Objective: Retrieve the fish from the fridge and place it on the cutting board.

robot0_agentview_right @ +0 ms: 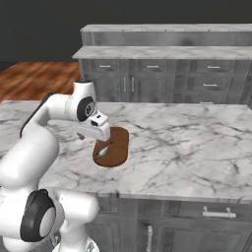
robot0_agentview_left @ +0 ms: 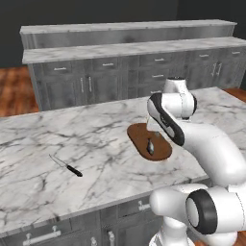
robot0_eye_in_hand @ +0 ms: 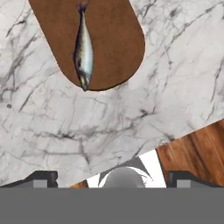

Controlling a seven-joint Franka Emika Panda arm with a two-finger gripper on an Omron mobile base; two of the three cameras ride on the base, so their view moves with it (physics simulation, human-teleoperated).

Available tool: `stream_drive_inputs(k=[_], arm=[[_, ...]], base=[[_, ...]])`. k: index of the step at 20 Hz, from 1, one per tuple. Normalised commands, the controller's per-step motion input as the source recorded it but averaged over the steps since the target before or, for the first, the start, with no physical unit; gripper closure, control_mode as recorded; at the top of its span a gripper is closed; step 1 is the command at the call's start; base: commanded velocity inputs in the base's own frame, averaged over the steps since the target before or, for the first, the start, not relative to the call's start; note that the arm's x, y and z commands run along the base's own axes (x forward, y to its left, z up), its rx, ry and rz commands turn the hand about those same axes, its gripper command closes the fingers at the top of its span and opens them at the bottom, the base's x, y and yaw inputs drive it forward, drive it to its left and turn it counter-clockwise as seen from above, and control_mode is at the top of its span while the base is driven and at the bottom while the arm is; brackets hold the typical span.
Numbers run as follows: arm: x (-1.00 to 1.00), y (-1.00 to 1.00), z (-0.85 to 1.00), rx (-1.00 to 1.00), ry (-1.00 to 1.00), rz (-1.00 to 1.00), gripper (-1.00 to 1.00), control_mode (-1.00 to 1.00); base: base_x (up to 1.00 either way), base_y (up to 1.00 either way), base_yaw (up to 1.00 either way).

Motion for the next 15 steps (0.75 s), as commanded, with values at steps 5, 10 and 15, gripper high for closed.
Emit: stream_drive_inputs(k=[5, 10, 15], arm=[[-0.84, 0.0, 0.56, 0.0, 0.2, 0.0, -1.0, -1.0], [-0.7, 0.02, -0.07, 0.0, 0.01, 0.0, -1.0, -1.0], [-0.62, 0.06, -0.11, 0.0, 0.0, 0.0, -1.0, -1.0]], base=[[0.0, 0.0, 0.0], [0.0, 0.0, 0.0], [0.0, 0.0, 0.0]])
